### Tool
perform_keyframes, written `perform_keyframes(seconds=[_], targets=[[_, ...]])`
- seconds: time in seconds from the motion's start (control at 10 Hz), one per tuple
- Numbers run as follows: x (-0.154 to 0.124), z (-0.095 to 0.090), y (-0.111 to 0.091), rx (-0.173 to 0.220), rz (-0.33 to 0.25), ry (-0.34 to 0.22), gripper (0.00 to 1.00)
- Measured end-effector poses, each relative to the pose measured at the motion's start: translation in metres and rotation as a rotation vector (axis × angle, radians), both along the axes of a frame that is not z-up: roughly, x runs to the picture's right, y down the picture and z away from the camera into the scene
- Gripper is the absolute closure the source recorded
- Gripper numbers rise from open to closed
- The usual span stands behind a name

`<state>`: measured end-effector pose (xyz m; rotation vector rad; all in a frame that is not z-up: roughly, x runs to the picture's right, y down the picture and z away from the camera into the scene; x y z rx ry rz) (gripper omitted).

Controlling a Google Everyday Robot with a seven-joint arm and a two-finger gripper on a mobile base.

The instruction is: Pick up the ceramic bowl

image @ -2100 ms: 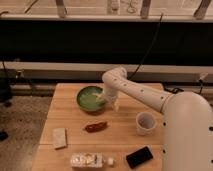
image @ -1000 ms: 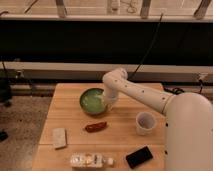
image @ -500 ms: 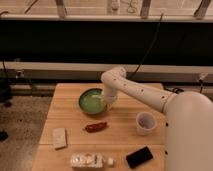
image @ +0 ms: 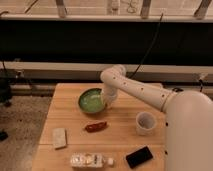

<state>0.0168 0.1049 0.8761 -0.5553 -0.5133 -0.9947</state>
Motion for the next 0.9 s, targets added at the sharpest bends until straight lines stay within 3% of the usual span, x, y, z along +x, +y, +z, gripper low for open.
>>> perform_keyframes(seconds=[0.9], targets=[[-0.0004, -0.0062, -0.0065, 0.009, -0.010, -0.011, 1.00]])
